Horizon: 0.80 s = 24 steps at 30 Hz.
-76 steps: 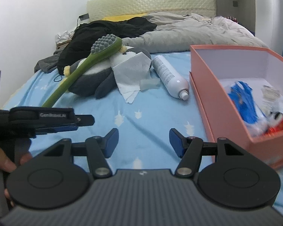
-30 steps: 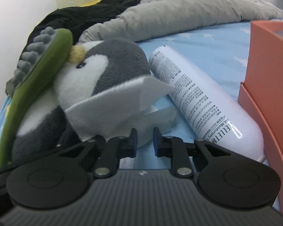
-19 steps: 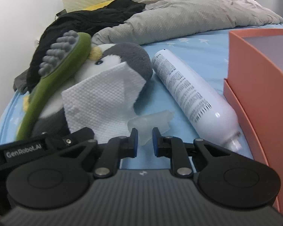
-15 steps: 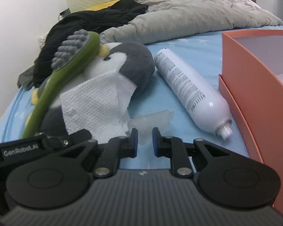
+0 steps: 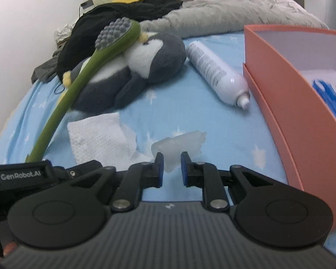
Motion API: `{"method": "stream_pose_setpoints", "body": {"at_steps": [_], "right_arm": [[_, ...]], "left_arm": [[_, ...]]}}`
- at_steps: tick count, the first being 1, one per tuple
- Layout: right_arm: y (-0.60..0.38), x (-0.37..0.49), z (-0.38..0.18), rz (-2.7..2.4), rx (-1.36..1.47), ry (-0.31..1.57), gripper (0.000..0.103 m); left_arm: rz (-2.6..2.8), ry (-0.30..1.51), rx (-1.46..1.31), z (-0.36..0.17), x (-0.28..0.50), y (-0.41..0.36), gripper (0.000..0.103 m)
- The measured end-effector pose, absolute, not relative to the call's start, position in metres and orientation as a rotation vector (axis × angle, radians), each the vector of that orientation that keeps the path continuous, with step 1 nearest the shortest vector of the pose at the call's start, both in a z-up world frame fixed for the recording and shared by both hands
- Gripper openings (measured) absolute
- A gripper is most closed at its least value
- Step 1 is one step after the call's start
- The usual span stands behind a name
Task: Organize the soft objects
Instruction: 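Grasp the white wet wipe with the left tool while the right tool grasps the clear piece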
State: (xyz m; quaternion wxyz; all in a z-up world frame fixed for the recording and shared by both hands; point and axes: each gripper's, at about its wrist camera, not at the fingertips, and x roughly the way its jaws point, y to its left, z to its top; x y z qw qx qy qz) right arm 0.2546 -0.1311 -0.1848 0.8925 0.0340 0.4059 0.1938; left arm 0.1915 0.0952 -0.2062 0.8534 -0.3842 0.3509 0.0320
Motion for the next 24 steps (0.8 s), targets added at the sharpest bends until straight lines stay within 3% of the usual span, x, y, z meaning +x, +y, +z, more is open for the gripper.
{"method": "stream_pose_setpoints", "body": {"at_steps": [19,22,24], "right_arm": [[-0.154,0.182,-0.201,0.424,-0.011,0.967,0.024],[-0.161,0.184,-0.204,0.426,0.027,0.993,0.025],[-0.163,0.184,-0.205,0.423,0.042,1.003,0.026]], "left_arm": [[0.112,0.872,-0.705,-0.222,0.115,0.075,0.006],[0.134,0.887,-0.672,-0.223,0.117,0.074,0.026],[0.136,0.88,-0.657,-0.222,0.116,0.075,0.048]]}}
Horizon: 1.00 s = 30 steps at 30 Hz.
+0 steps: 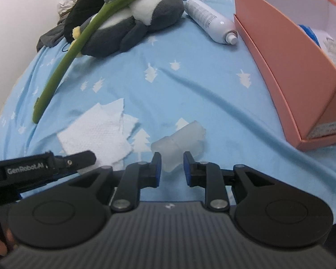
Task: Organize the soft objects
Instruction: 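Grasp the white wet wipe with the left tool while the right tool grasps the clear piece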
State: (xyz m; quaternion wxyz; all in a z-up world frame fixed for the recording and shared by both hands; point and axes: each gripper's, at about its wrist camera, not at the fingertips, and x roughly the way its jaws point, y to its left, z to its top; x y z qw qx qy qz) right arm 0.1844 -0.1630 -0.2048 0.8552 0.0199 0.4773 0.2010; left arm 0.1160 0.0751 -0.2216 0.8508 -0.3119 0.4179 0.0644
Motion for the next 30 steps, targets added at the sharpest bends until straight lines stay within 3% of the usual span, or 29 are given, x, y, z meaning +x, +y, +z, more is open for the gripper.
{"method": "stream_pose_setpoints", "body": {"at_steps": [4,6,8,10,13,24,28,30], "right_arm": [[-0.169,0.183,-0.205,0.397,0.087,1.014,0.029],[-0.171,0.183,-0.205,0.377,0.092,1.013,0.042],[-0.174,0.183,-0.205,0.355,0.117,1.016,0.056],[-0.176,0.184,-0.206,0.341,0.142,1.016,0.059],[-0.181,0.186,-0.206,0.31,0.197,1.015,0.059],[-0.174,0.198,-0.225,0.281,0.305,1.058,0.06],[-0.162,0.197,-0.226,0.334,0.247,1.066,0.047],[-0.157,0.195,-0.227,0.355,0.217,1.073,0.035]], "left_arm": [[0.165,0.863,-0.56,-0.214,0.115,0.072,0.058],[0.182,0.851,-0.502,-0.211,0.114,0.069,0.07],[0.18,0.836,-0.454,-0.207,0.113,0.066,0.074],[0.177,0.82,-0.415,-0.205,0.112,0.063,0.078],[0.168,0.806,-0.362,-0.203,0.109,0.059,0.086],[0.129,0.767,-0.152,-0.203,0.112,0.042,0.087],[0.143,0.782,-0.027,-0.21,0.121,0.034,0.087],[0.155,0.791,0.003,-0.215,0.124,0.034,0.087]]}}
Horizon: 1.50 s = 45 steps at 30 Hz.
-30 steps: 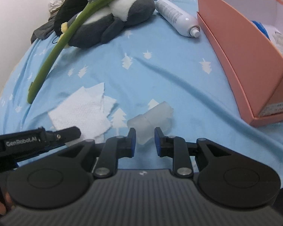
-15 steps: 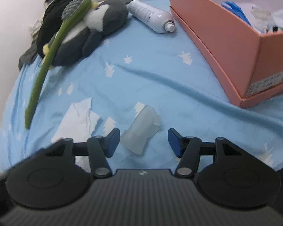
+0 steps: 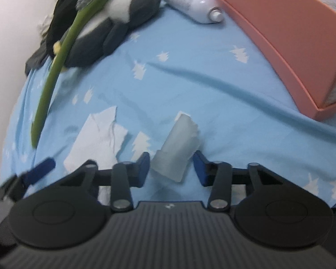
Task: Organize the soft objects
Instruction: 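Grasp the white wet wipe with the left tool while the right tool grasps the clear piece, then carry the wipe with the left tool while the right tool carries the clear piece over the box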
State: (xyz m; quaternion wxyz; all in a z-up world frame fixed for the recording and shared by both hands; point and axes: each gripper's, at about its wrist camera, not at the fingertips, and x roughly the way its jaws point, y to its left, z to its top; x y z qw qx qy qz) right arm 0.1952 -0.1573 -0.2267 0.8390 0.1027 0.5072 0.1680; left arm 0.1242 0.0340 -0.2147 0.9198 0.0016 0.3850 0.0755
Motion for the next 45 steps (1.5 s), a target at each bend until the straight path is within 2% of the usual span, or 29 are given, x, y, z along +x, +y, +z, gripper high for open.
{"method": "stream_pose_setpoints", "body": {"at_steps": [2,4,10,19,22,33,35,45], "right_arm": [[-0.158,0.195,-0.226,0.363,0.222,1.077,0.029],[-0.158,0.194,-0.224,0.371,0.21,1.068,0.026],[-0.16,0.19,-0.218,0.381,0.174,1.046,0.026],[-0.163,0.19,-0.221,0.375,0.198,1.056,0.026],[-0.163,0.191,-0.221,0.378,0.196,1.055,0.026],[-0.162,0.19,-0.216,0.397,0.157,1.044,0.026],[-0.161,0.189,-0.214,0.402,0.135,1.036,0.026],[-0.166,0.184,-0.2,0.422,0.07,0.993,0.026]], "left_arm": [[0.144,0.81,0.007,-0.222,0.128,0.036,0.088],[0.149,0.836,0.018,-0.232,0.132,0.038,0.088],[0.154,0.832,0.04,-0.242,0.135,0.041,0.092],[0.121,0.834,-0.085,-0.246,0.135,0.055,0.088],[0.106,0.829,-0.088,-0.246,0.133,0.051,0.078],[0.07,0.808,-0.09,-0.237,0.129,0.032,0.021],[0.068,0.801,-0.097,-0.234,0.128,0.03,0.015],[0.068,0.763,-0.216,-0.207,0.12,0.034,0.013]]}}
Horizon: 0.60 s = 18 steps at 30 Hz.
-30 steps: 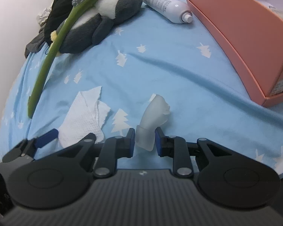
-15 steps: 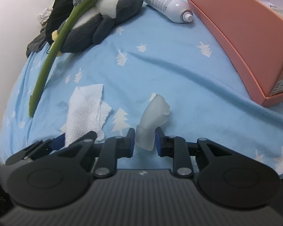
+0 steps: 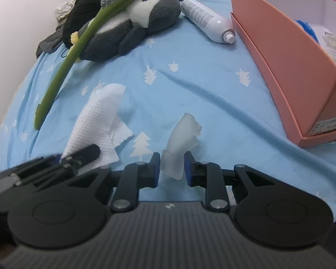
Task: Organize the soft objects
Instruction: 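Carry the wipe with the left tool while the right tool carries the clear piece over the box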
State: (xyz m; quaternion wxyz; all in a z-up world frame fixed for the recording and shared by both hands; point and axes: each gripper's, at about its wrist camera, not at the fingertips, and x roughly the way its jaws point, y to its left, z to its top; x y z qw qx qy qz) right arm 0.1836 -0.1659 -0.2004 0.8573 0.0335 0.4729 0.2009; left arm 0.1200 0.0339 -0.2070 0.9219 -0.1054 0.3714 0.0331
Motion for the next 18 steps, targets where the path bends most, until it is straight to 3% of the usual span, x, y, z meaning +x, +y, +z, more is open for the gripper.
{"method": "stream_pose_setpoints", "body": {"at_steps": [18], "right_arm": [[-0.189,0.167,-0.142,0.458,0.067,0.857,0.026]], "left_arm": [[-0.01,0.74,-0.299,-0.144,0.118,0.016,0.013]]}}
